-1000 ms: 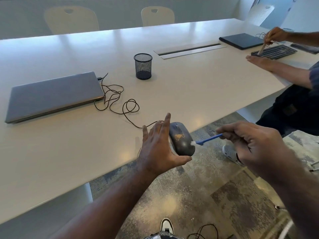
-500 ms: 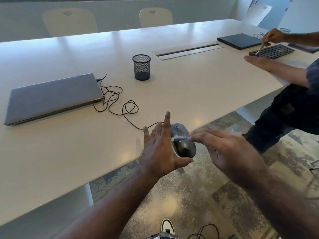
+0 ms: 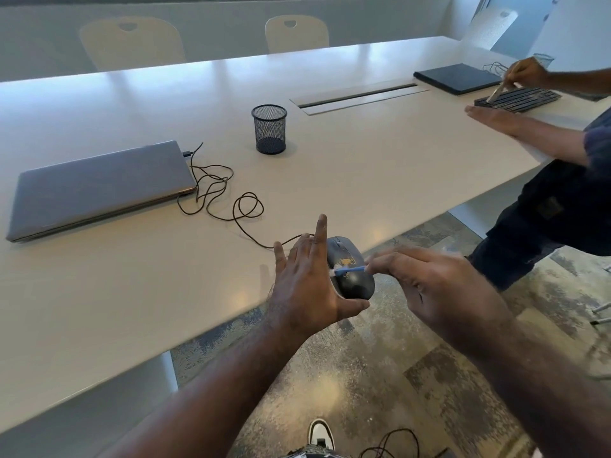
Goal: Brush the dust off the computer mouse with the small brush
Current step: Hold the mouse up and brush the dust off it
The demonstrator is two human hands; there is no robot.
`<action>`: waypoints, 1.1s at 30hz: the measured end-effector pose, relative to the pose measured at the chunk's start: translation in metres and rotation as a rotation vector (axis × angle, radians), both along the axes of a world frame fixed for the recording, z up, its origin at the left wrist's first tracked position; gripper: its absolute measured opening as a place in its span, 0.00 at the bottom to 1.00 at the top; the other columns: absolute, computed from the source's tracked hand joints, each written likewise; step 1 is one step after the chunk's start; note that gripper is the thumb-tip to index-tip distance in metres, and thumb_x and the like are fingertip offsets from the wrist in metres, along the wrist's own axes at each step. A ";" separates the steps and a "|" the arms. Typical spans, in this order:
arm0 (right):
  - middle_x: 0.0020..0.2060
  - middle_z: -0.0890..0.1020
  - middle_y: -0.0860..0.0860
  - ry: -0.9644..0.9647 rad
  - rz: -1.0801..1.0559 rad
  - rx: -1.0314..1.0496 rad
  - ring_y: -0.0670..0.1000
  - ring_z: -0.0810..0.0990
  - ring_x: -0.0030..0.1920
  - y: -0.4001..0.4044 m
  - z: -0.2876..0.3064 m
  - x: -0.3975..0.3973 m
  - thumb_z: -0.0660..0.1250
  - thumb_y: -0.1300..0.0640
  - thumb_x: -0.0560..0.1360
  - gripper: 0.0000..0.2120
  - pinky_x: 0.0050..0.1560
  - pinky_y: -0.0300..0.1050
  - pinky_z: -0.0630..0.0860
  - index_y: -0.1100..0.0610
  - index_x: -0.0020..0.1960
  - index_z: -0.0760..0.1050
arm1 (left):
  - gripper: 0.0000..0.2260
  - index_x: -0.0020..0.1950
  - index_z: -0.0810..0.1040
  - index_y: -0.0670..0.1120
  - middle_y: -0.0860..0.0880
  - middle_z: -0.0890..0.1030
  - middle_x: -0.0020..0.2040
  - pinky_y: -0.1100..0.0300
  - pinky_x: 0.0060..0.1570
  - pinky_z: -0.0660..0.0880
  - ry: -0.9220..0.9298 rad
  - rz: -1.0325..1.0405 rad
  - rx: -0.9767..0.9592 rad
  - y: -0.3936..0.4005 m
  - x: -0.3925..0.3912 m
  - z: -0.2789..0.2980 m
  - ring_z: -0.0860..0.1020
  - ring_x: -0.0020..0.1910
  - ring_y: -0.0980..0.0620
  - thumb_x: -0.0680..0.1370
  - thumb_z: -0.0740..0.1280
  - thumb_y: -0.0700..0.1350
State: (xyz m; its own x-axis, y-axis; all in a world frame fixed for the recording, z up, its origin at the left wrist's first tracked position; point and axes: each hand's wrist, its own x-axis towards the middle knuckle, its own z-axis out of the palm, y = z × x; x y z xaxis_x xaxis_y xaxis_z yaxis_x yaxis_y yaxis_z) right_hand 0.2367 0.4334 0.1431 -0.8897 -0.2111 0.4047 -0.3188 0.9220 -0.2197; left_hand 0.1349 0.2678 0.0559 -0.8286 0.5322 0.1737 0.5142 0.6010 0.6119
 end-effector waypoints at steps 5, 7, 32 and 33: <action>0.49 0.85 0.48 -0.006 -0.002 -0.033 0.51 0.85 0.42 0.011 0.005 0.004 0.73 0.71 0.69 0.18 0.37 0.50 0.83 0.54 0.53 0.82 | 0.65 0.78 0.29 0.55 0.47 0.61 0.78 0.43 0.75 0.32 -0.013 0.023 0.001 -0.002 -0.002 -0.003 0.55 0.79 0.48 0.61 0.75 0.71; 0.48 0.85 0.47 0.029 0.002 -0.057 0.50 0.85 0.42 0.013 0.008 0.004 0.72 0.70 0.70 0.15 0.38 0.50 0.83 0.55 0.53 0.83 | 0.65 0.78 0.30 0.55 0.47 0.61 0.78 0.44 0.75 0.32 -0.016 0.025 0.000 -0.002 -0.002 -0.004 0.55 0.79 0.49 0.61 0.75 0.71; 0.39 0.82 0.41 0.108 -0.311 -0.337 0.38 0.81 0.36 0.023 -0.017 0.007 0.68 0.62 0.75 0.10 0.35 0.36 0.79 0.51 0.53 0.82 | 0.65 0.79 0.32 0.55 0.48 0.63 0.76 0.42 0.76 0.35 0.009 0.007 0.017 -0.003 -0.003 -0.003 0.57 0.78 0.50 0.60 0.74 0.71; 0.38 0.82 0.41 0.115 -0.330 -0.344 0.38 0.81 0.37 0.025 -0.016 0.007 0.67 0.61 0.76 0.09 0.35 0.35 0.79 0.51 0.53 0.82 | 0.64 0.79 0.31 0.56 0.48 0.62 0.77 0.41 0.76 0.34 0.007 0.006 0.015 -0.004 -0.003 -0.003 0.56 0.78 0.50 0.60 0.74 0.71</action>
State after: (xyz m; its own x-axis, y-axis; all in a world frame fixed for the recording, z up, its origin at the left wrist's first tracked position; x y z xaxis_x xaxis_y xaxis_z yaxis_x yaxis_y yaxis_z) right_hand 0.2433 0.4580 0.1273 -0.8322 0.2378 0.5010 -0.0618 0.8580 -0.5099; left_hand 0.1324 0.2640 0.0530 -0.8308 0.5242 0.1870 0.5145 0.5953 0.6171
